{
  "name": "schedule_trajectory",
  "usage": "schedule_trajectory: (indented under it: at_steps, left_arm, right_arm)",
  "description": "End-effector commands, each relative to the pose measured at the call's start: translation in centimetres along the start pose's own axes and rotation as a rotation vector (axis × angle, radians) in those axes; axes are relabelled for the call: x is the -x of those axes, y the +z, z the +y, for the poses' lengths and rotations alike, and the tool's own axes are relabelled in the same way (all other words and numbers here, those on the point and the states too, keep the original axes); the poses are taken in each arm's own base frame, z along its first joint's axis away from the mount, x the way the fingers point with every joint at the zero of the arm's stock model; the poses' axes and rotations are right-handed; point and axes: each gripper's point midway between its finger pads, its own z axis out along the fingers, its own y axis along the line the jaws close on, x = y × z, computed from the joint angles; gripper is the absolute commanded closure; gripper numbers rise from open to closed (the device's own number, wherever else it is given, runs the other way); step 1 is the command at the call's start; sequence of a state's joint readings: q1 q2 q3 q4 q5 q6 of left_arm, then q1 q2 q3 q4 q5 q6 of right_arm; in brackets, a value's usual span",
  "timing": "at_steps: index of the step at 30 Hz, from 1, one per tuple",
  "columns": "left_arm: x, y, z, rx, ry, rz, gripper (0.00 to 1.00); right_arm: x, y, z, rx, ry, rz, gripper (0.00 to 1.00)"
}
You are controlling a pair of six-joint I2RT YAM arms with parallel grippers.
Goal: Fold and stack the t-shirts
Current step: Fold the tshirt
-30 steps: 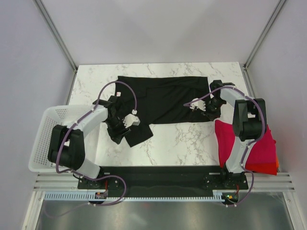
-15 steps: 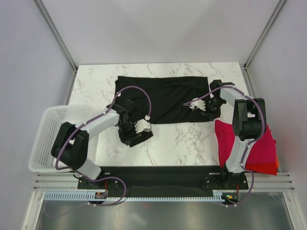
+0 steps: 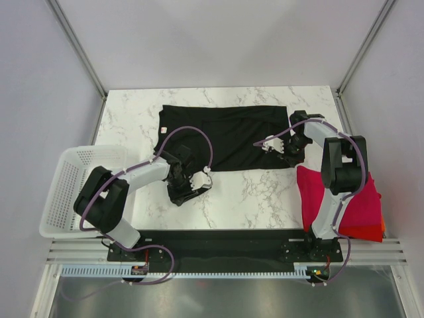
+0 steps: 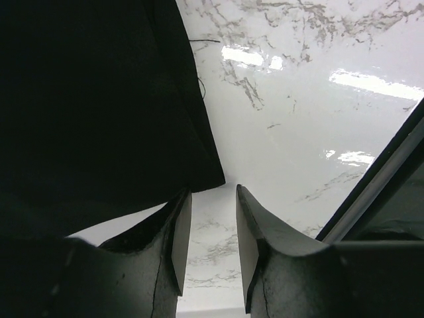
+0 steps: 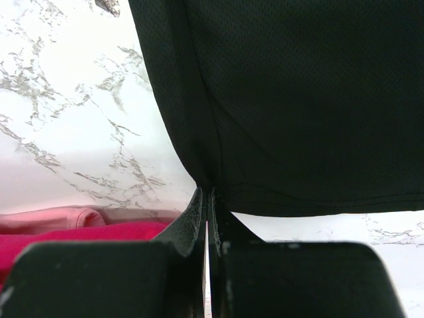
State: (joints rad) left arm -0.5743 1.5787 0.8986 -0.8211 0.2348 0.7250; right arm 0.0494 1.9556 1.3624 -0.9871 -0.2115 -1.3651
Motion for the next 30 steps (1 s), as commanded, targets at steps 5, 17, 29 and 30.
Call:
schedule_trajectory:
  at_steps: [5, 17, 29, 30]
  left_arm:
    - [0.6, 1.5, 0.1, 0.004, -0.038, -0.014, 0.59]
    - [0.6, 1.1, 0.6, 0.07, -0.051, -0.003, 0.98]
    - [2.1, -6.7, 7.0, 0.342, -0.039, -0.159, 0.98]
    - [2.3, -6.9, 7.5, 0.356, -0.032, -0.16, 0.98]
  right_arm:
    - [0.1, 0.1, 1.3, 0.015, 0.022, -0.025, 1.0]
    - [0.5, -1.0, 0.6, -0.039, 0.078, -0.042, 1.0]
    - [2.0, -5.9, -2.4, -0.218, 0.195, -0.113, 1.0]
    - [2.2, -6.2, -2.7, -0.231, 0.202, -0.122, 1.0]
